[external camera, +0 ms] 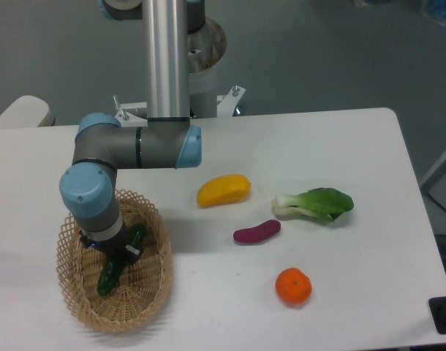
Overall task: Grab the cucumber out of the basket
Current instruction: 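Lower the gripper into the basket and close on the cucumber, then lift the cucumber out of the basket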
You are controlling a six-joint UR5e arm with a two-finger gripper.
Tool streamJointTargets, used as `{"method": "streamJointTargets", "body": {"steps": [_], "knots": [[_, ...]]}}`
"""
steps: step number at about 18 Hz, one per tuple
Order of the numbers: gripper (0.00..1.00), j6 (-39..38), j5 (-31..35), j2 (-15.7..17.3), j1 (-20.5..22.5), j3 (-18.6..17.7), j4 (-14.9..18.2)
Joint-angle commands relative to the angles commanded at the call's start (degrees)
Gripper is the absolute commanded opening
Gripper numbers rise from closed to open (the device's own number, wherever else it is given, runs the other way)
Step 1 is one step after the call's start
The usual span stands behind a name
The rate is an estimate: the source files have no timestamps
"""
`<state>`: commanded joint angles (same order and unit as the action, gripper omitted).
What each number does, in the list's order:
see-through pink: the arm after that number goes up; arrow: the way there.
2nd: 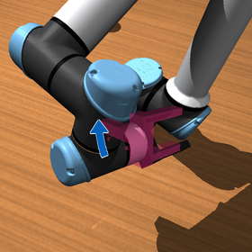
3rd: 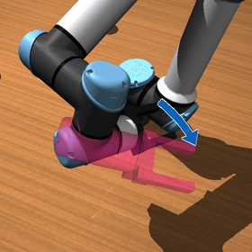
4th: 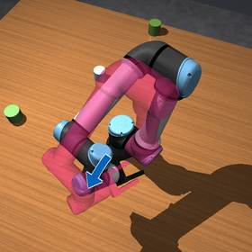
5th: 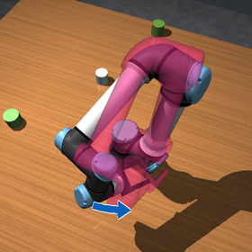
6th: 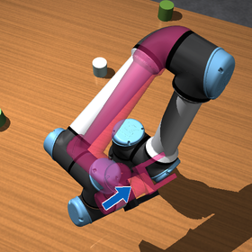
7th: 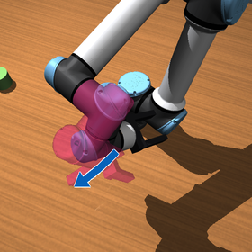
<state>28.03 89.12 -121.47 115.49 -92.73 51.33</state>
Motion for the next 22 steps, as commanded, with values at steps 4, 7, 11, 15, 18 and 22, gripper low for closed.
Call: {"method": "streamJointTargets", "body": {"steps": [4, 7, 11, 15, 18, 22], "knots": [[0.24, 0.53, 0.0, 0.61, 0.09, 0.61, 0.09], [0.24, 1.76, 0.09, 1.84, 0.53, 3.5, 1.14], [0.24, 3.86, 0.0, 4.3, 2.98, 5.8, 1.58], [0.24, 10.8, -0.09, 7.82, 8.51, 6.15, 5.7], [0.24, 17.65, 0.09, 10.19, 13.43, 6.5, 10.01], [0.24, 25.65, 0.09, 10.9, 18.88, 8.52, 15.19]]}}
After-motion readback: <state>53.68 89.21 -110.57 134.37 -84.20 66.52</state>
